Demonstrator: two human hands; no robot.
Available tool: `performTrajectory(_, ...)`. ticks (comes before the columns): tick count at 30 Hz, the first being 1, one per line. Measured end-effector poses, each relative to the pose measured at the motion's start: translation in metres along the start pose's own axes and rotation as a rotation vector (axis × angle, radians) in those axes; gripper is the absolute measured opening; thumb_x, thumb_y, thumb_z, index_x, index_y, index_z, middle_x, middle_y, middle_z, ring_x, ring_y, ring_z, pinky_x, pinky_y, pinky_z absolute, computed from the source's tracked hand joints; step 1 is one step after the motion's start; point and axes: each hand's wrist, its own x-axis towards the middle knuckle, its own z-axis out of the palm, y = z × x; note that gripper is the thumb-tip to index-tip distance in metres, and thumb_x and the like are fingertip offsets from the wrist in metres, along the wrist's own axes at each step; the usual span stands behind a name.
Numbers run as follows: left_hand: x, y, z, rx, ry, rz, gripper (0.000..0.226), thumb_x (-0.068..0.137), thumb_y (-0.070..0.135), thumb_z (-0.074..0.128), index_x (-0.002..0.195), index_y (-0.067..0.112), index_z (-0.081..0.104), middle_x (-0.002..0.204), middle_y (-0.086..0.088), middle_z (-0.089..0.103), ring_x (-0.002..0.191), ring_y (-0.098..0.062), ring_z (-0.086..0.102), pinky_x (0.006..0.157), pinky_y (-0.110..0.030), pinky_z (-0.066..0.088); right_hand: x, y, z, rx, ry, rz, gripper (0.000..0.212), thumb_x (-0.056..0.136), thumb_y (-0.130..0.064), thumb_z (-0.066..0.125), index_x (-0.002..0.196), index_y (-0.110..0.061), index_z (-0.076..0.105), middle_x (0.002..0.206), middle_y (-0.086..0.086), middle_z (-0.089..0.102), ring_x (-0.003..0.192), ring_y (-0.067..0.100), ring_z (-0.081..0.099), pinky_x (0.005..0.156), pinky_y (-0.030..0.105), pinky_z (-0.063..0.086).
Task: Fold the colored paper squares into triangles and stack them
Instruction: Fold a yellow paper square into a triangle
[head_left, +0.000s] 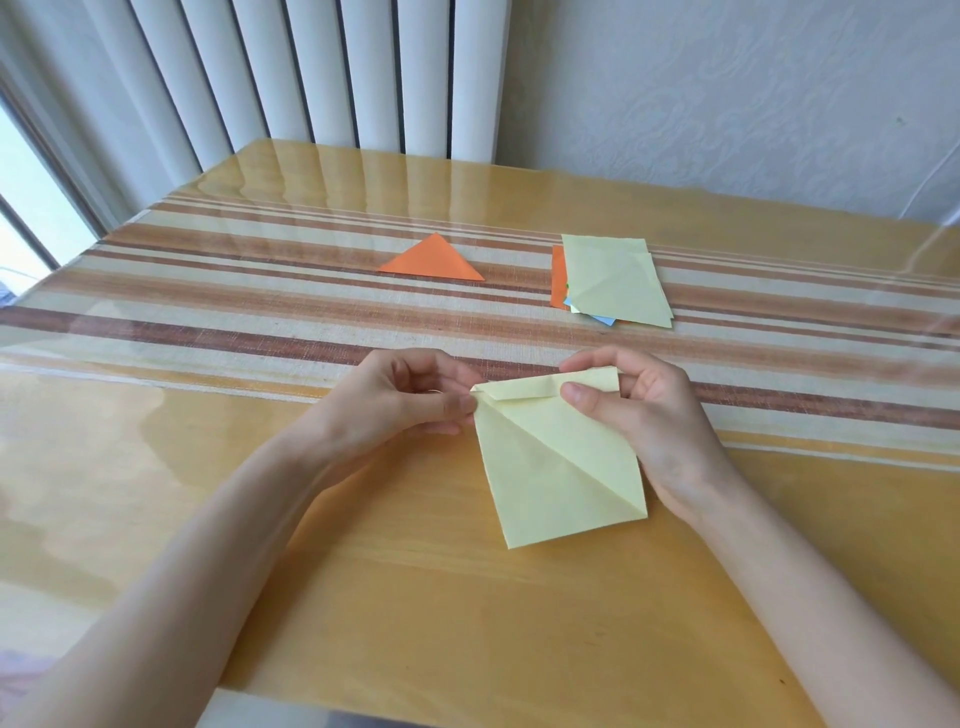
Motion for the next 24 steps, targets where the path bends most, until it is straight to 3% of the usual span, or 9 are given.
performTrajectory(3, 0.0, 0.001, 0.001, -0.003, 0.013, 0.03, 0.01, 0.081, 0.002, 0.065, 0.087, 0.009, 0.069, 0.08, -0.003, 0.071, 0.073, -0.012, 0.066, 0.068, -0.019, 0.054, 0.001, 0.002, 0.0, -0.026, -0.008, -0.019, 0.017, 0.081, -0.004, 0.071, 0.087, -0.02, 0.069, 0.076, 0.0, 0.069, 0.073, 0.017, 0.065, 0.07, 0.031, 0.049)
performTrajectory(5, 0.0, 0.001, 0.001, -0.023, 0.03, 0.039, 0.011, 0.085, -0.001, 0.062, 0.086, 0.007, 0.069, 0.077, -0.002, 0.071, 0.07, -0.01, 0.066, 0.066, -0.018, 0.053, 0.0, 0.003, 0.001, -0.081, -0.022, -0.06, 0.022, 0.078, -0.007, 0.075, 0.093, -0.022, 0.067, 0.083, -0.011, 0.068, 0.08, 0.007, 0.064, 0.075, 0.023, 0.049)
performTrajectory(7, 0.001, 0.0, 0.002, -0.041, 0.05, 0.037, 0.01, 0.086, -0.001, 0.061, 0.085, 0.006, 0.068, 0.075, -0.002, 0.071, 0.068, -0.01, 0.066, 0.064, -0.017, 0.052, -0.001, 0.005, 0.003, -0.331, -0.032, -0.197, 0.032, 0.075, -0.013, 0.079, 0.101, -0.025, 0.066, 0.097, -0.016, 0.062, 0.094, -0.003, 0.057, 0.084, 0.011, 0.041)
performTrajectory(9, 0.002, -0.001, 0.003, -0.035, 0.065, 0.037, 0.008, 0.086, 0.0, 0.061, 0.084, 0.005, 0.067, 0.074, -0.003, 0.07, 0.068, -0.009, 0.066, 0.063, -0.017, 0.051, 0.001, 0.01, 0.006, -0.56, -0.03, -0.376, 0.034, 0.075, -0.018, 0.08, 0.106, -0.023, 0.067, 0.105, -0.011, 0.055, 0.103, -0.002, 0.053, 0.09, 0.007, 0.034)
performTrajectory(12, 0.003, -0.003, 0.003, -0.017, 0.07, 0.039, 0.008, 0.087, 0.0, 0.061, 0.083, 0.005, 0.067, 0.074, -0.002, 0.07, 0.068, -0.008, 0.065, 0.063, -0.017, 0.051, 0.005, 0.015, 0.01, -0.59, 0.061, -0.464, 0.021, 0.081, -0.024, 0.074, 0.101, -0.016, 0.072, 0.098, -0.003, 0.059, 0.097, 0.003, 0.057, 0.088, 0.01, 0.038)
performTrajectory(15, 0.003, -0.004, 0.004, -0.017, 0.055, 0.042, 0.009, 0.088, 0.0, 0.06, 0.084, 0.005, 0.067, 0.074, -0.003, 0.069, 0.069, -0.009, 0.065, 0.063, -0.017, 0.051, 0.005, 0.014, 0.012, -0.502, 0.077, -0.394, 0.019, 0.086, -0.032, 0.064, 0.093, -0.016, 0.073, 0.091, -0.003, 0.063, 0.09, 0.002, 0.059, 0.082, 0.01, 0.04)
performTrajectory(18, 0.003, -0.004, 0.004, 0.006, 0.029, 0.046, 0.013, 0.089, 0.0, 0.059, 0.083, 0.008, 0.068, 0.075, -0.003, 0.068, 0.07, -0.011, 0.063, 0.067, -0.02, 0.052, 0.008, 0.012, 0.011, -0.479, 0.1, -0.336, 0.012, 0.087, -0.025, 0.066, 0.084, -0.015, 0.073, 0.087, -0.003, 0.064, 0.084, 0.003, 0.06, 0.079, 0.011, 0.041)
performTrajectory(24, 0.003, -0.004, 0.004, 0.007, 0.011, 0.048, 0.011, 0.09, -0.001, 0.059, 0.087, 0.007, 0.067, 0.077, -0.003, 0.067, 0.07, -0.012, 0.062, 0.069, -0.021, 0.052, 0.007, 0.003, 0.003, -0.355, -0.03, -0.193, 0.013, 0.088, -0.021, 0.067, 0.078, -0.016, 0.074, 0.076, -0.01, 0.072, 0.074, -0.001, 0.063, 0.07, 0.011, 0.042)
